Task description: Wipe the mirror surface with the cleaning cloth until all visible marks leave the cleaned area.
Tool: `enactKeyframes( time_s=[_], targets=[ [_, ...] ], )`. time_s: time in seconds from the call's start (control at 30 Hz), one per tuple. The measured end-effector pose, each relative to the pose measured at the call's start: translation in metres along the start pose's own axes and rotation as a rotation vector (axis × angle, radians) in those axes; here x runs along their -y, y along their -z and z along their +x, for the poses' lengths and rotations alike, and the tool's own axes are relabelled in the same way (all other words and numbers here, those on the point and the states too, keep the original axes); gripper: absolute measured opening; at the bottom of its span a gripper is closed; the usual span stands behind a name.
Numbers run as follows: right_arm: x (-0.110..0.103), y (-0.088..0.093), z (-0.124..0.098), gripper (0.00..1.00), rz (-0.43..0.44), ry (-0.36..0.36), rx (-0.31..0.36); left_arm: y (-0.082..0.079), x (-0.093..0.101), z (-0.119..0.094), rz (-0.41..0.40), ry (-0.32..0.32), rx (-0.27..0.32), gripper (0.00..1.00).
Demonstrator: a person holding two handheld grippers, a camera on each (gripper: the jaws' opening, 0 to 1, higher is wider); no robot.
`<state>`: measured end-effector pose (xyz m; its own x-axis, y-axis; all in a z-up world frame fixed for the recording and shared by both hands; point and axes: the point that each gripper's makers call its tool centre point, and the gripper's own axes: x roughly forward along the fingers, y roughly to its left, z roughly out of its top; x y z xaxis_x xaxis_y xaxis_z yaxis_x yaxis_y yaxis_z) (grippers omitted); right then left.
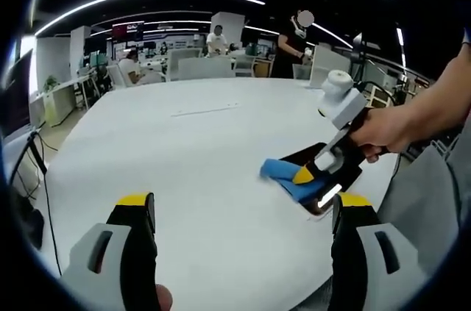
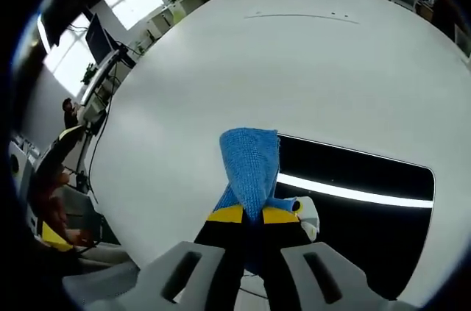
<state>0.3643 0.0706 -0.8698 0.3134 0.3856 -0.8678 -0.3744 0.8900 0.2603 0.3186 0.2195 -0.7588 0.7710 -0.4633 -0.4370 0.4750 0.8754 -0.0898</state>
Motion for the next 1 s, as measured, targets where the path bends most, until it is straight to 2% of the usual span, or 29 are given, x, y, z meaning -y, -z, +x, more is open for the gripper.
enactKeyframes(
  time_s=[0.37,0.67,1.0],
  targets=[
    [0.006,0.001,0.000,0.01,0.011,-0.013,0.000,-0.002,0.000,0.000,0.003,0.005,0.001,0.99],
    [0.018,0.007,-0.011,0.01,0.018,-0.009,0.002,0.002,0.005,0.001,0.003,0.010,-0.007,0.99],
    [0.037,0.010,-0.016,0.01,0.077,-0.001,0.014,0.003,0.011,0.003,0.008,0.025,-0.011,0.99]
  ],
)
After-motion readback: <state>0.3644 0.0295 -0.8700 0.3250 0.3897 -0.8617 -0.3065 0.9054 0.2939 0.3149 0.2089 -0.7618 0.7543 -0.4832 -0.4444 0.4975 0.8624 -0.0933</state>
